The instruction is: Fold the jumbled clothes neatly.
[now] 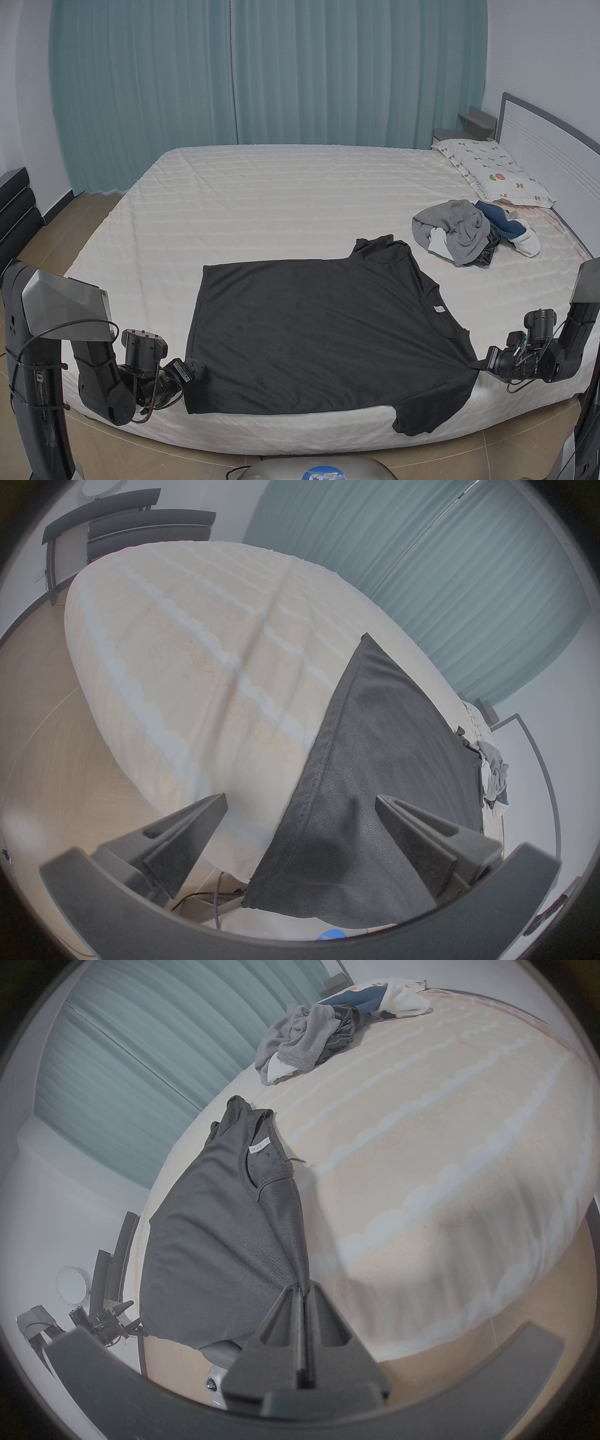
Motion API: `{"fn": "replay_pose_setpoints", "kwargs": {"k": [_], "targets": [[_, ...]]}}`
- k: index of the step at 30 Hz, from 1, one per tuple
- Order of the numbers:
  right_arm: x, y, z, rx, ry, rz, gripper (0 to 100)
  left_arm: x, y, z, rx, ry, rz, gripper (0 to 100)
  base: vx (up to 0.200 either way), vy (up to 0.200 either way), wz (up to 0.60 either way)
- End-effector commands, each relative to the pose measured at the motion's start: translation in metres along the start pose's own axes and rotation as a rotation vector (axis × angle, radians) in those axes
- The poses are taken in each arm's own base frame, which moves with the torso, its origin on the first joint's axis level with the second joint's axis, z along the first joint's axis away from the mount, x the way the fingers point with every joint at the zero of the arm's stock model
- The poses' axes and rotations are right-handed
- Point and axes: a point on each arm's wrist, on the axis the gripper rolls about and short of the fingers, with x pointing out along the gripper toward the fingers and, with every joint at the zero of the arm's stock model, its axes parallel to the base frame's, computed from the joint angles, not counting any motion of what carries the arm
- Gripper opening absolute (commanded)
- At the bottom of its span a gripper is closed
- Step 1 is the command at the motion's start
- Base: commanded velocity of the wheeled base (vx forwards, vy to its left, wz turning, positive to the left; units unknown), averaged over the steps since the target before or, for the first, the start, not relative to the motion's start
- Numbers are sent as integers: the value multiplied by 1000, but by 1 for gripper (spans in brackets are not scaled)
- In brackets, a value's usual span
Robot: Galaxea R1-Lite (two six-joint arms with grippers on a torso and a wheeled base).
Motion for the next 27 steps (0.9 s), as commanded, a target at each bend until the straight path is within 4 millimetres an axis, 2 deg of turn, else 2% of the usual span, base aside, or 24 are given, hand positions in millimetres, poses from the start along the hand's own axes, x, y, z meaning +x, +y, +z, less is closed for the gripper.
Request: {"fn": "replay_pose_setpoints", "kwargs": {"k": [1, 7, 8, 11, 14, 18, 20, 21, 23, 27], "targets": [[-9, 2, 2, -13, -8, -2, 0, 0, 0, 0, 0, 2, 1, 100, 0, 0, 0], [-5, 1, 1, -14, -4, -3, 0, 0, 1, -1, 0, 3, 2, 100, 0, 0, 0], [-5, 1, 1, -14, -4, -3, 100, 0, 1, -1, 0, 3, 2, 100, 0, 0, 0], [5, -1, 7, -19, -14, 4, 100, 0, 0, 0, -2, -1, -2, 100, 0, 0, 0], [5, 2, 15, -16, -41, 21, 100, -1, -1, 1, -13, -4, -4, 100, 0, 0, 0], [2, 18, 41, 71, -133, 76, 100, -3, -3, 3, -15, -12, -15, 100, 0, 0, 0], [2, 18, 41, 71, -133, 76, 100, -3, -3, 3, -15, -12, -15, 100, 0, 0, 0], [9, 30, 61, 143, -183, 113, 100, -6, -6, 6, -16, -20, -31, 100, 0, 0, 0], [12, 31, 67, 153, -200, 119, 100, -7, -7, 6, -17, -23, -36, 100, 0, 0, 0], [43, 38, 92, 149, -218, 122, 100, -5, -6, 6, -28, -30, -50, 100, 0, 0, 0]]}}
